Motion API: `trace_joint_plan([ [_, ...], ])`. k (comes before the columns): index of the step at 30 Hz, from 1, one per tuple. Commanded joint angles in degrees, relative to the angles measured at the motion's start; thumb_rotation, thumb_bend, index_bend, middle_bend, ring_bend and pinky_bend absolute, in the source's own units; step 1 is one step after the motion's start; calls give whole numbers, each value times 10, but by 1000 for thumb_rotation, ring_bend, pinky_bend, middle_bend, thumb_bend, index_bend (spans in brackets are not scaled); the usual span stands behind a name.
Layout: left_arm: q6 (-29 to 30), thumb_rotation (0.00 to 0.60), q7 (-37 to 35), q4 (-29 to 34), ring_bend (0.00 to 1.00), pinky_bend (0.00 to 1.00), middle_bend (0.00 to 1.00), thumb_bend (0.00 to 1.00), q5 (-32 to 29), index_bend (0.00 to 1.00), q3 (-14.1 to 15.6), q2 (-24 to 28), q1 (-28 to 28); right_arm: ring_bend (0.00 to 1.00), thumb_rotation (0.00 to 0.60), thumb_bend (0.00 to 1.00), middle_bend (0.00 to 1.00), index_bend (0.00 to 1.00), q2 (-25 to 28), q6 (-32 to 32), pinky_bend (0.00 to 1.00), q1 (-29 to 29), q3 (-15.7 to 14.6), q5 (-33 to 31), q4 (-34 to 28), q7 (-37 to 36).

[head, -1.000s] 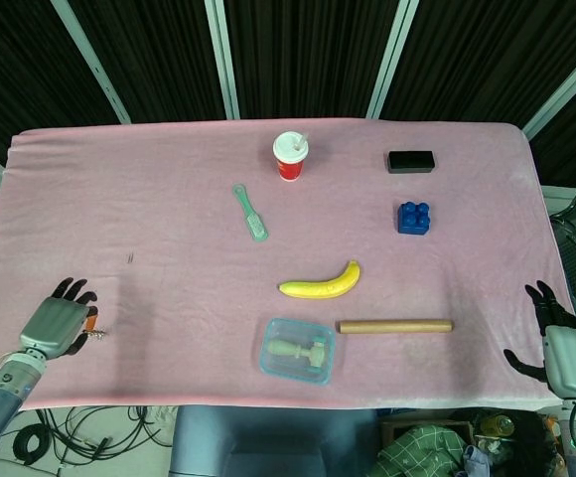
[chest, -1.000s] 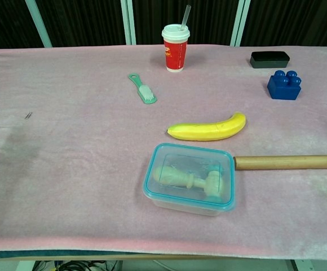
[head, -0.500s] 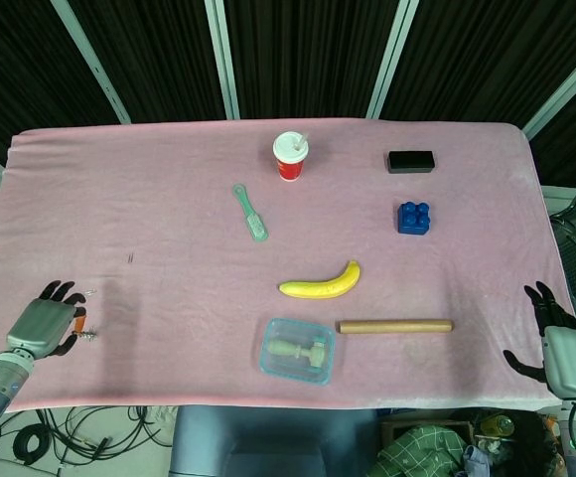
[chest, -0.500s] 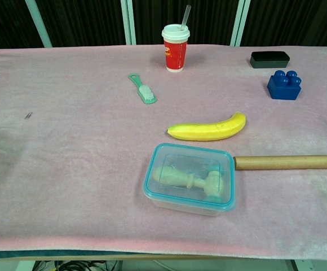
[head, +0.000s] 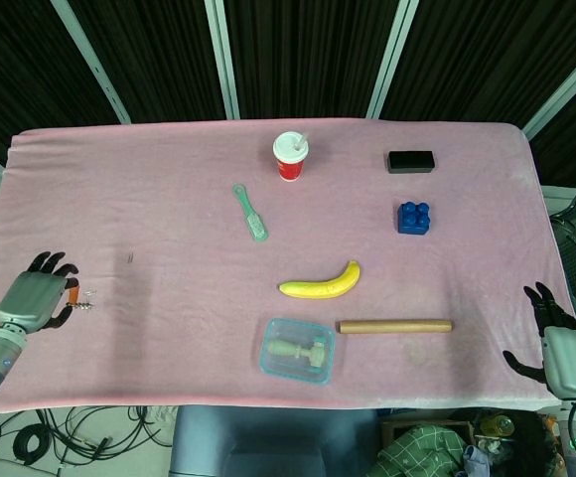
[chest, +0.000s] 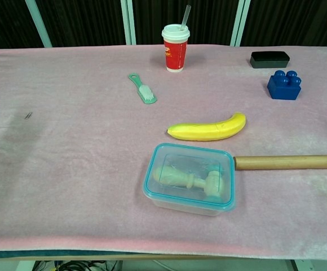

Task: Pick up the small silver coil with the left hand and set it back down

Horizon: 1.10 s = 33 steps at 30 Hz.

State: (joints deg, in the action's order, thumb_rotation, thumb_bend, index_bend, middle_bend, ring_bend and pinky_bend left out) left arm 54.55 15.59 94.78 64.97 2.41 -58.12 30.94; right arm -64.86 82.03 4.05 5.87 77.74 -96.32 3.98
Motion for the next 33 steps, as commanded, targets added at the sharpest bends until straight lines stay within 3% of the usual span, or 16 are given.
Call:
trace_joint_plan([
  [1,-29,600,6,-18,0,0,224,412,-24,582,-18,0,23,162,600,108,0,0,0,0,233,0,0,-1,0,1],
  [9,-85,600,2,-70,0,0,225,412,-73,582,-41,-35,56,162,600,108,0,0,1,-1,233,0,1,-2,1,1],
  [21,-108,600,1,-110,0,0,225,412,-80,582,-30,-62,57,162,600,108,0,0,1,-3,233,1,1,-4,2,2],
  [33,-116,600,-46,-145,0,0,225,412,-69,582,-24,-67,35,162,600,108,0,0,0,-3,233,1,1,-6,1,6],
])
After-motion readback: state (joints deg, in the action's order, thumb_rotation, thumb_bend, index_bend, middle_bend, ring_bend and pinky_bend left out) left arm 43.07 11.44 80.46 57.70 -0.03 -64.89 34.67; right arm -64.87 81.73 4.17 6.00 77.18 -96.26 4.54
